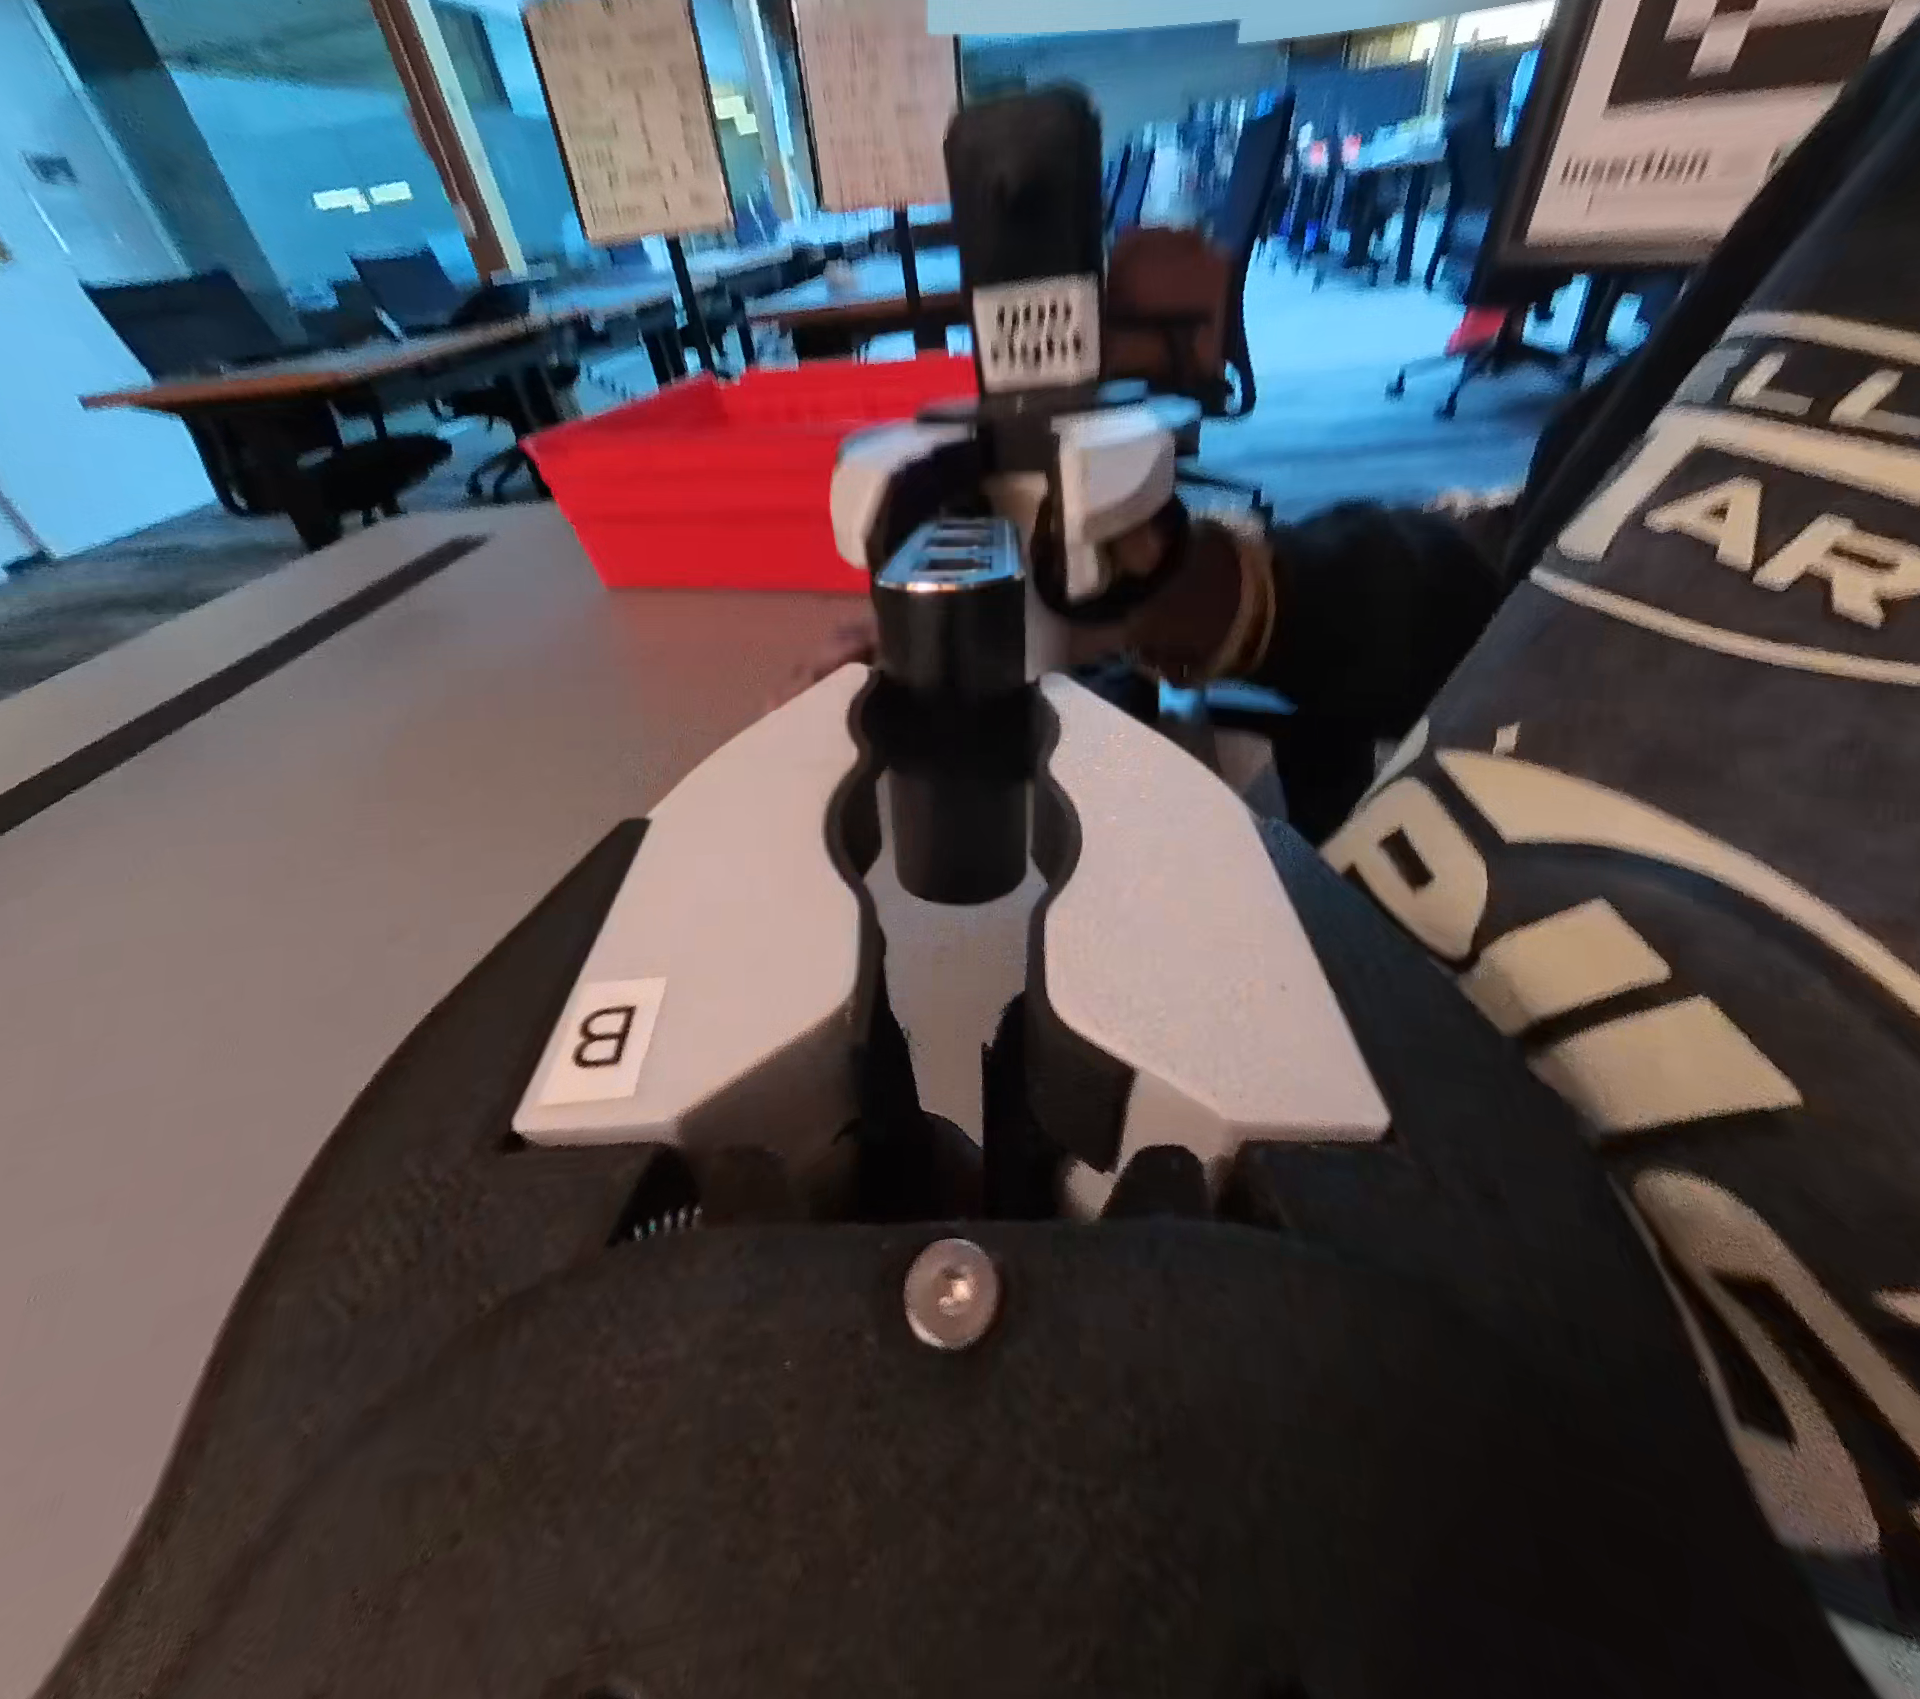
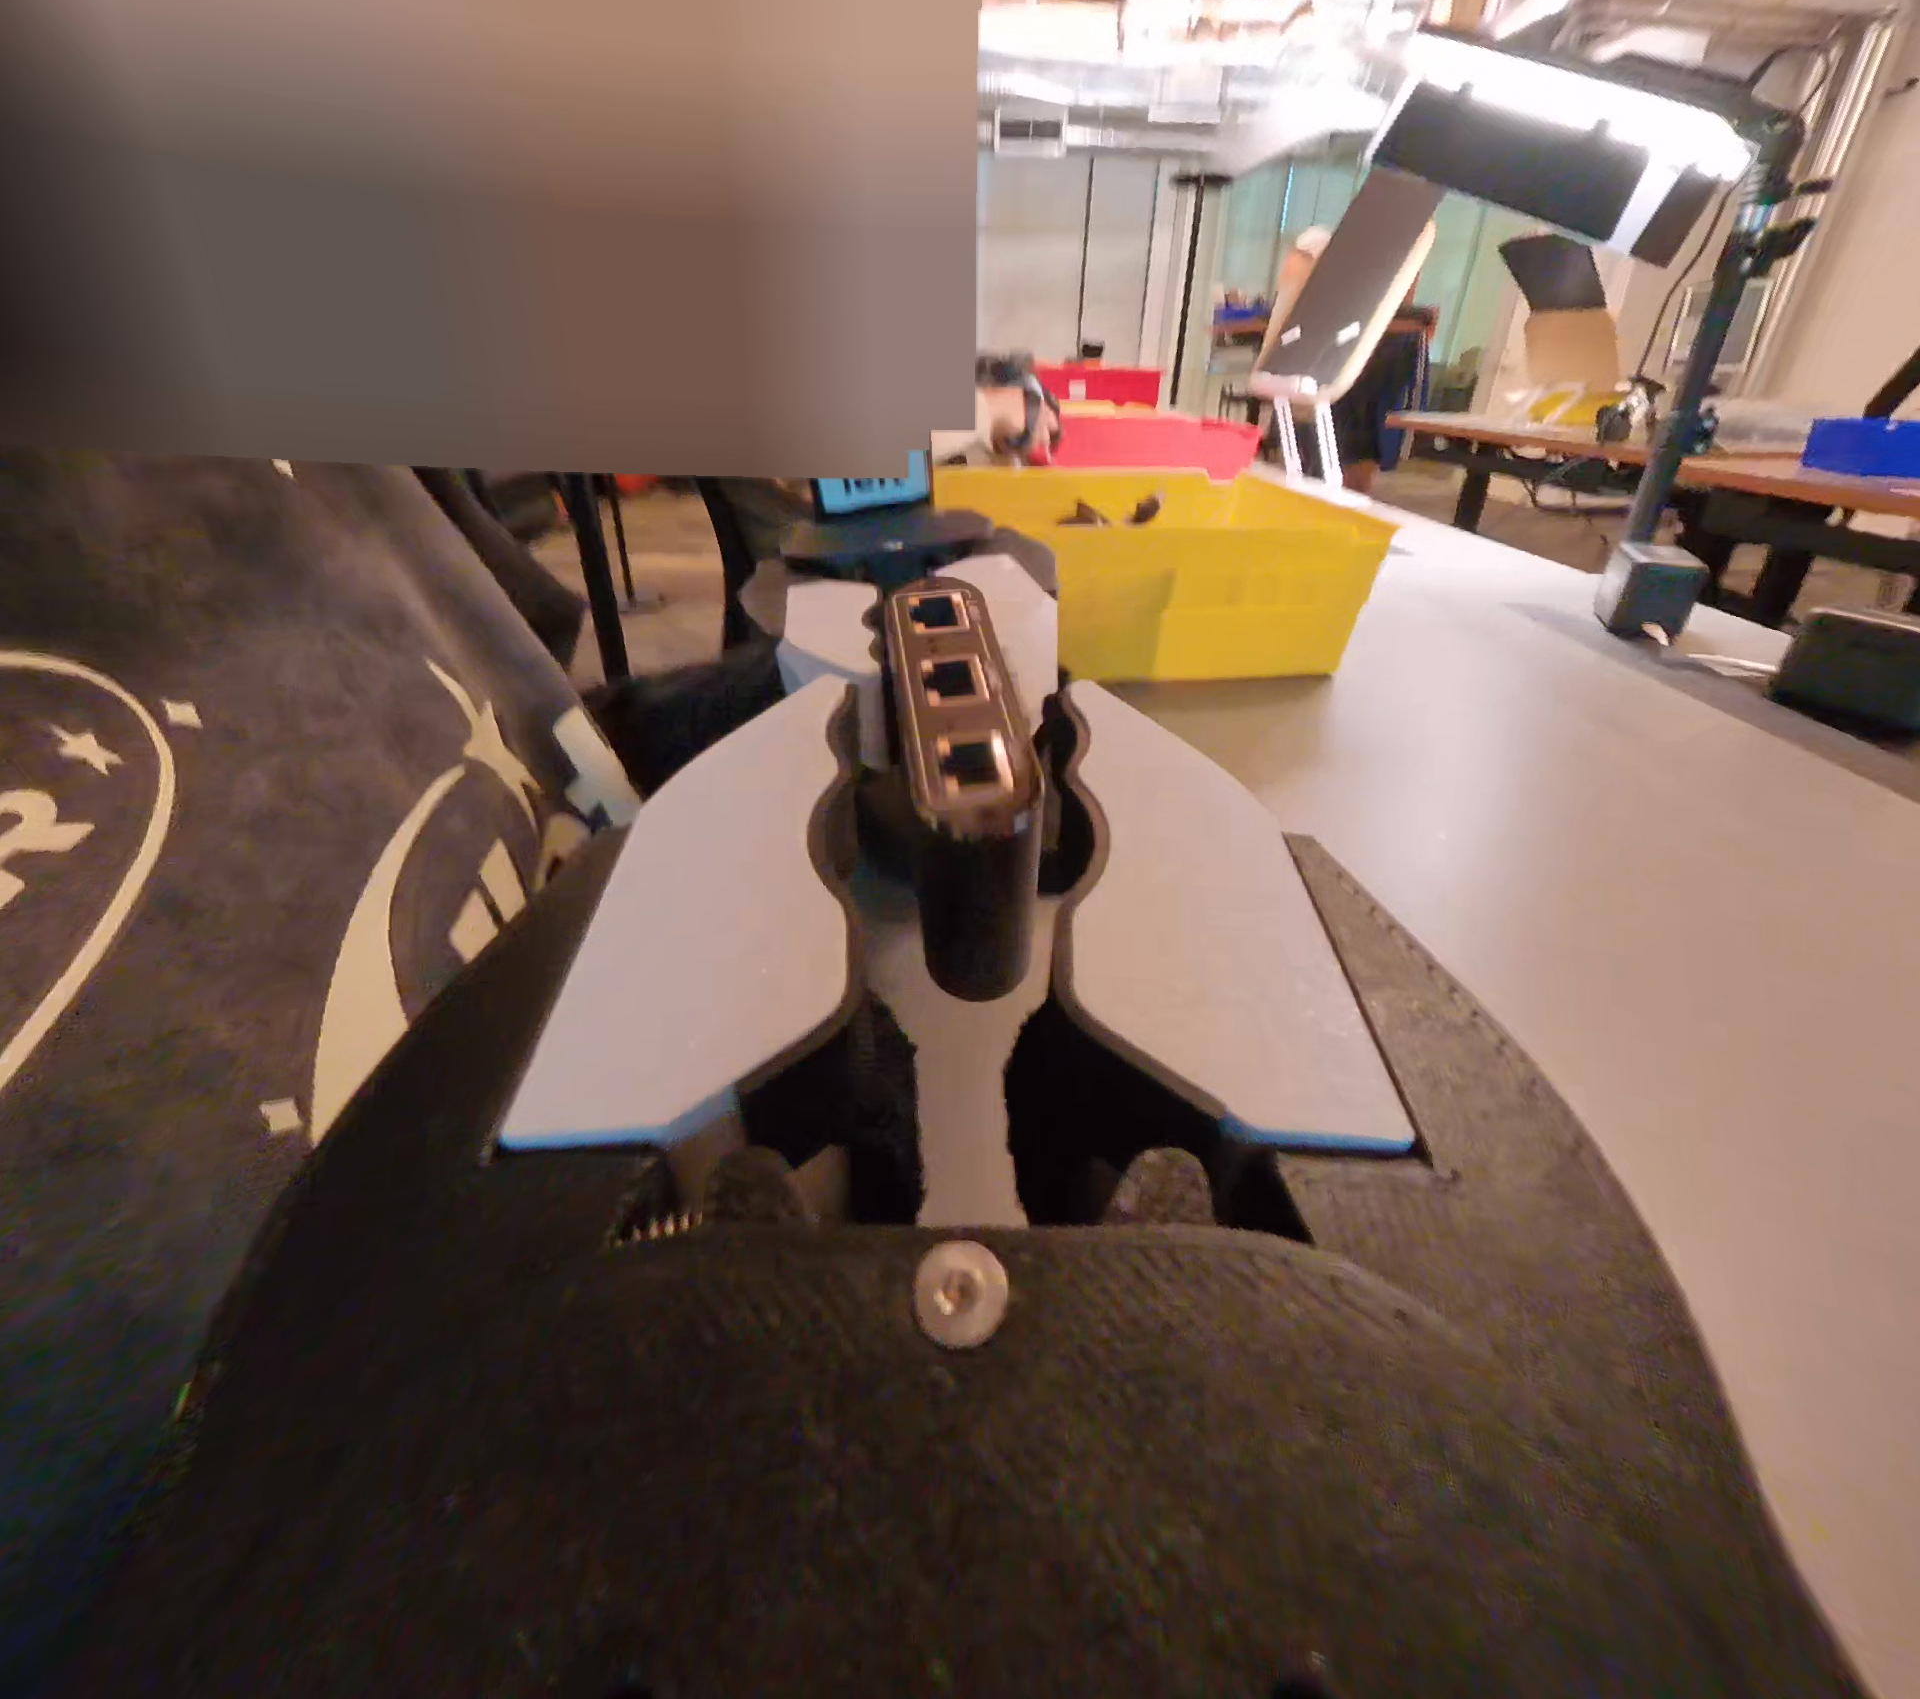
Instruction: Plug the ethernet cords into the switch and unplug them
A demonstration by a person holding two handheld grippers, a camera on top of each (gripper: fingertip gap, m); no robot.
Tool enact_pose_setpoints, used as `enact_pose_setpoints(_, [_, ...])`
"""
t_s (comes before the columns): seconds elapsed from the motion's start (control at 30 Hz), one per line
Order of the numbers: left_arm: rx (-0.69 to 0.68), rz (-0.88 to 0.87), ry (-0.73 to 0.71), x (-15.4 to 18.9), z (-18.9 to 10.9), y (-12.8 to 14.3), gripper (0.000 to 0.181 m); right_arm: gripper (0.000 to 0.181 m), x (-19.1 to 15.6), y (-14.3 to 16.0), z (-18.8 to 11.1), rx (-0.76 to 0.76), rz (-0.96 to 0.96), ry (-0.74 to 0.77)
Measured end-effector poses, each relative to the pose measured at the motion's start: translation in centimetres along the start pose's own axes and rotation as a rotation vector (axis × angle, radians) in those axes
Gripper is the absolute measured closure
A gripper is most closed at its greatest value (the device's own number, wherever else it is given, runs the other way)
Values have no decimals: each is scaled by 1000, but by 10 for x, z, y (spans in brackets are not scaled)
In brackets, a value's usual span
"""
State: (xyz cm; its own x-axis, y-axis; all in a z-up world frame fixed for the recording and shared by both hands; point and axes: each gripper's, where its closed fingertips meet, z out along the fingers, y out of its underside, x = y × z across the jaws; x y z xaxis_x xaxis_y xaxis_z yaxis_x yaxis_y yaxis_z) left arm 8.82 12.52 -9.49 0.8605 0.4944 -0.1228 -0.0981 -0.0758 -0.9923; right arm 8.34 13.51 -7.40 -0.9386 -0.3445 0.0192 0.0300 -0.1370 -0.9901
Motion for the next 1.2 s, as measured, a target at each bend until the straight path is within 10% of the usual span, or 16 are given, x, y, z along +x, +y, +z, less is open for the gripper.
enact_pose_setpoints(0.17, [-79, -36, 43, 2, 2, 17, 157, 135, -6, 29, -1, -326, -120, 8])
enact_pose_setpoints(0.37, [-21, -89, 80, 6, 2, 11, 157, 158, -2, 33, 4, -344, -116, 59])
enact_pose_setpoints(0.63, [190, -165, -375, -70, -27, -5, 133, 158, 75, 61, -40, -523, 184, 563])
enact_pose_setpoints(1.2, [307, -166, -468, -84, -43, -13, 131, 158, 80, 99, -52, -788, 147, 701])
